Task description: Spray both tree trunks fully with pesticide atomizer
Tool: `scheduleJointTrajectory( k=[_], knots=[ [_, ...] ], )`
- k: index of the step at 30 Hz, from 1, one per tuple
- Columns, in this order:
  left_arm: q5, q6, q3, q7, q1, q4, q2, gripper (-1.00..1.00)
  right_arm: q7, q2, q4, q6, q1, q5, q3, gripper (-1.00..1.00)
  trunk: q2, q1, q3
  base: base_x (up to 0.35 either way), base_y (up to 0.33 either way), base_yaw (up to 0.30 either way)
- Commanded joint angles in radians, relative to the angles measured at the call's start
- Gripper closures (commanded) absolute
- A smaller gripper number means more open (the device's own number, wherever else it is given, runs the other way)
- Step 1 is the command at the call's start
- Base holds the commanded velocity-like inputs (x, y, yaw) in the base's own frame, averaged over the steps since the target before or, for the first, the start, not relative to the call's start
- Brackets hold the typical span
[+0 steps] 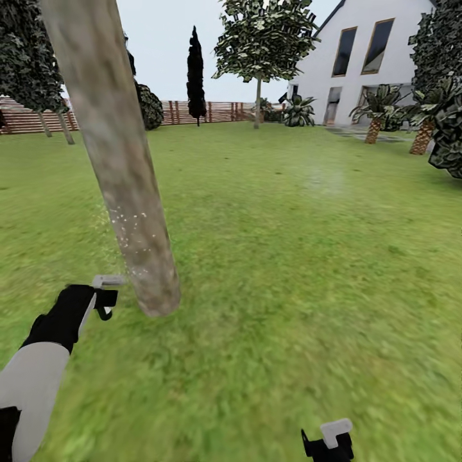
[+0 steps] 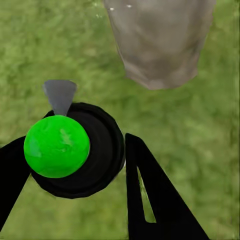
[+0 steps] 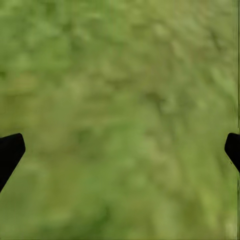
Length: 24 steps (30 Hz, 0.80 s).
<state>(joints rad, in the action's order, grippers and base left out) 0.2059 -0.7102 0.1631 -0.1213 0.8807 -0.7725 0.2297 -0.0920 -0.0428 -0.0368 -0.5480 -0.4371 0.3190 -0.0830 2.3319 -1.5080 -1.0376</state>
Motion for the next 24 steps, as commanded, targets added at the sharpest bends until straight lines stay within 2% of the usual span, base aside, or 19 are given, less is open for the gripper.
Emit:
scheduleJointTrajectory(
  k=[1, 5, 13, 15, 21, 22, 24],
  knots=[
    [0.006, 0.003, 0.003, 0.001, 0.000, 0.001, -0.013, 1.00, 0.000, 0.000, 0.000, 0.000, 0.000, 0.000, 0.000, -1.00, 0.000, 0.000, 0.000, 0.000, -0.247, 0.012],
    [0.006, 0.005, 0.006, 0.002, 0.000, 0.000, -0.025, 1.00, 0.001, 0.000, 0.000, 0.000, 0.000, 0.000, -0.001, -1.00, 0.000, 0.000, 0.000, 0.000, -0.269, 0.001],
    [0.008, 0.003, 0.011, 0.002, 0.000, -0.001, -0.015, 1.00, 0.002, 0.000, 0.000, 0.000, 0.000, 0.000, -0.001, -1.00, 0.000, 0.000, 0.000, 0.006, -0.272, 0.000],
    [0.009, 0.004, 0.031, 0.002, 0.000, -0.005, -0.013, 1.00, 0.001, 0.000, 0.000, 0.000, 0.000, 0.000, -0.001, -1.00, 0.000, 0.000, 0.000, 0.126, -0.256, 0.000],
    [0.010, 0.004, 0.034, 0.002, 0.000, -0.003, -0.035, 1.00, 0.001, 0.001, 0.000, 0.000, 0.000, 0.000, 0.000, -1.00, 0.000, 0.000, 0.000, 0.197, -0.228, 0.186],
    [0.010, 0.005, 0.035, 0.002, 0.000, -0.001, -0.033, 1.00, 0.001, 0.001, 0.000, 0.000, 0.000, 0.000, 0.000, -1.00, 0.000, 0.000, 0.000, 0.204, -0.221, 0.275],
    [0.013, 0.006, 0.046, 0.002, -0.006, 0.008, -0.013, 1.00, 0.001, 0.001, 0.000, 0.000, 0.000, 0.000, 0.000, -1.00, 0.000, 0.000, 0.000, 0.206, -0.219, 0.237]
  ],
)
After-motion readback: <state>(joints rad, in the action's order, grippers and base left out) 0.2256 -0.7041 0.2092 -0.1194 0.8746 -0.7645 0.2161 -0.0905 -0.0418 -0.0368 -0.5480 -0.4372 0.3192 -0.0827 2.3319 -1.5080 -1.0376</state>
